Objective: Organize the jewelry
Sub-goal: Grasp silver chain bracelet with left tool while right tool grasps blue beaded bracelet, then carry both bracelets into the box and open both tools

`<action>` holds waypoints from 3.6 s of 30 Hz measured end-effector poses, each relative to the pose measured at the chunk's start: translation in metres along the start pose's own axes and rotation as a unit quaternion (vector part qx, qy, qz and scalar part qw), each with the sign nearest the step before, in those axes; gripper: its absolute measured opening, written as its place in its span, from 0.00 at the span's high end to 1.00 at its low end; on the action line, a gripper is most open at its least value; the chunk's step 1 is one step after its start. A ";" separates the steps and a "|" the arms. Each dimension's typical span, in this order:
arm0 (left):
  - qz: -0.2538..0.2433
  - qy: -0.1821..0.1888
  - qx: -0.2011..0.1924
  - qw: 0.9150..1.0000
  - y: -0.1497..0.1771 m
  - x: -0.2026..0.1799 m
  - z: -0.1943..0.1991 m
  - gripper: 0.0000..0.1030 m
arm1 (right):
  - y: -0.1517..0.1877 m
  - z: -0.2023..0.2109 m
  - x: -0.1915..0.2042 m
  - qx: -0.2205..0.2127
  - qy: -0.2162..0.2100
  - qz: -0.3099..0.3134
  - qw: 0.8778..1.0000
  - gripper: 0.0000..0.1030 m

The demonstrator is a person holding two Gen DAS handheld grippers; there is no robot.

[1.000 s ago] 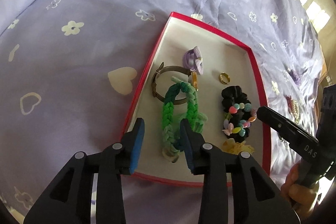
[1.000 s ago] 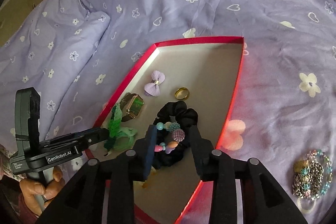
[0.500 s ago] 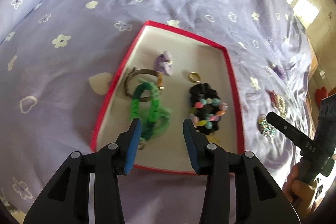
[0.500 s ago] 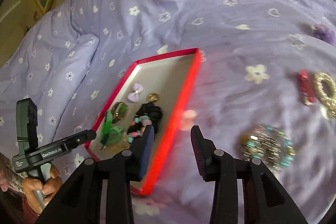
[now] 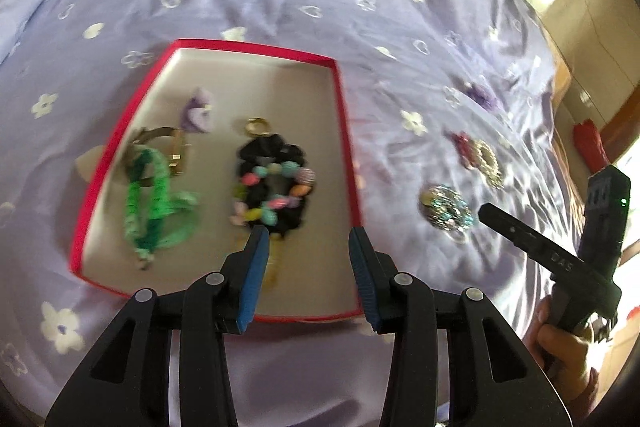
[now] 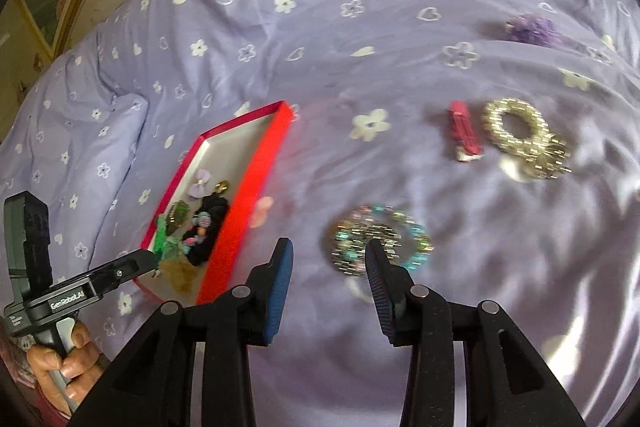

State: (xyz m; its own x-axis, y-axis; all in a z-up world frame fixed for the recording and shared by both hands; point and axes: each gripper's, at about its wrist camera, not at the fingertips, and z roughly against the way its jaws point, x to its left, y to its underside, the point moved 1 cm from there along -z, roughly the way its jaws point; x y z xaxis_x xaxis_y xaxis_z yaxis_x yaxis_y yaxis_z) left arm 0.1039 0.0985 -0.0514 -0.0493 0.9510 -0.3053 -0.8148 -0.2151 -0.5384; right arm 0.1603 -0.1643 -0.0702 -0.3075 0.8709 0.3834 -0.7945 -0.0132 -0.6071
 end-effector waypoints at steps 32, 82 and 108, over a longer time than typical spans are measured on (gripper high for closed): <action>-0.122 0.042 0.070 0.989 -0.007 -0.119 -0.085 0.62 | -0.007 0.024 -0.075 -0.035 0.058 -0.040 0.997 0.89; -0.102 0.066 -0.066 0.990 -0.022 -0.096 0.043 0.92 | -0.009 0.079 0.026 -0.082 -0.027 0.025 0.996 0.89; -0.059 0.043 -0.100 0.992 -0.025 -0.042 0.085 0.95 | -0.009 0.063 0.085 -0.064 -0.063 0.074 0.993 0.89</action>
State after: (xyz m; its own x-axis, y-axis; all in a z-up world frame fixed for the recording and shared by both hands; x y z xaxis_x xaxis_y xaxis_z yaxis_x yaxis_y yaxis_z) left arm 0.0770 0.0825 0.0416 0.0973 0.9514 -0.2922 -0.6802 -0.1507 -0.7173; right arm 0.1082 -0.1210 0.0118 -0.4849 0.7961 0.3622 -0.6648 -0.0663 -0.7441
